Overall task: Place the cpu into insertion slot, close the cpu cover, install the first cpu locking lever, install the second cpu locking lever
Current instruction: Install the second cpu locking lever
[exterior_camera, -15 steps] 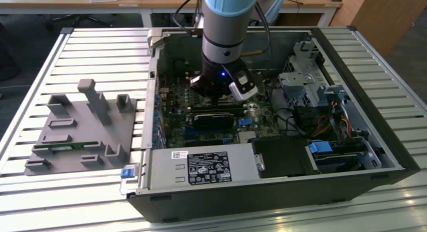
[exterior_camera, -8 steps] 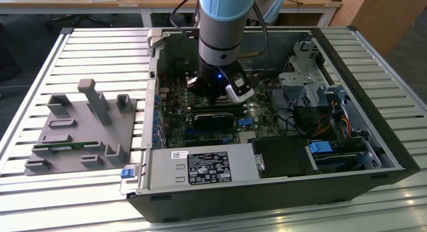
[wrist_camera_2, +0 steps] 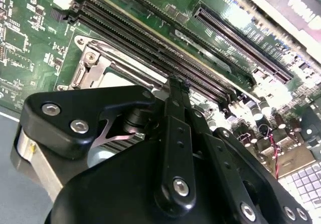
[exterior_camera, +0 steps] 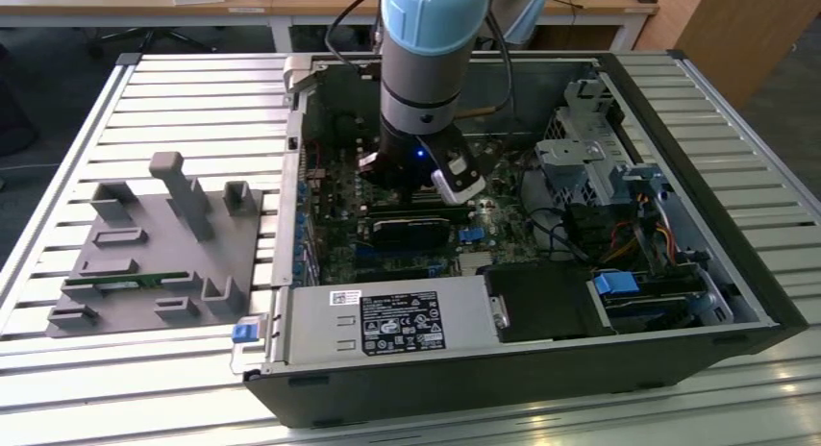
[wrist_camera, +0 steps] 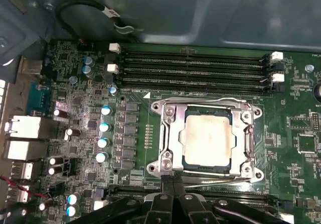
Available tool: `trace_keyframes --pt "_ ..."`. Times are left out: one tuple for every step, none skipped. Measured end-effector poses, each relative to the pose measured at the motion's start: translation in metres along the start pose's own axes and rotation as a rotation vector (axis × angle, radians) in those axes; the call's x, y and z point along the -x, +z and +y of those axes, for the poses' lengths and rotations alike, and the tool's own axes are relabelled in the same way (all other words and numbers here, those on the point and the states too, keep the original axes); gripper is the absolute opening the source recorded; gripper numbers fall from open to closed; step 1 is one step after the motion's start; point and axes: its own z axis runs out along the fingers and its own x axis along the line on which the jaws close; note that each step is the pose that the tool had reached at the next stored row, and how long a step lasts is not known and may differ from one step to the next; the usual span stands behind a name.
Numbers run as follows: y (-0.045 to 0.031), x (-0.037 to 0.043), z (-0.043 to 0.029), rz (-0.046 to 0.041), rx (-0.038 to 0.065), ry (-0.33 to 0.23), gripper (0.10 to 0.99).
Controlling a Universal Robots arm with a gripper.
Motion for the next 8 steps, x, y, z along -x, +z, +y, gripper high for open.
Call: trace_keyframes --pt "-0.0001 -0.0004 -0.0021 -0.0001 0.003 0.0 0.106" --pt "-0.0003 -0.001 -0.0042 -0.0002 0.005 0.0 0.106" --pt "-0.0004 -0.0018 -0.0058 -0.0003 0.008 0.0 0.106" --pt "-0.0006 -0.0033 -0.0073 -0.0004 0.011 0.0 0.106" --pt "-0.0008 -0.0051 -0.0085 -0.0005 0.016 0.0 0.106" --pt "-0.0008 -0.007 -0.0094 -0.0008 0.022 0.0 0.106" --pt "-0.0007 -0.0086 -0.0101 -0.001 0.028 0.0 0.106" --pt "-0.0004 -0.0099 -0.0105 -0.0012 0.035 -0.001 0.106"
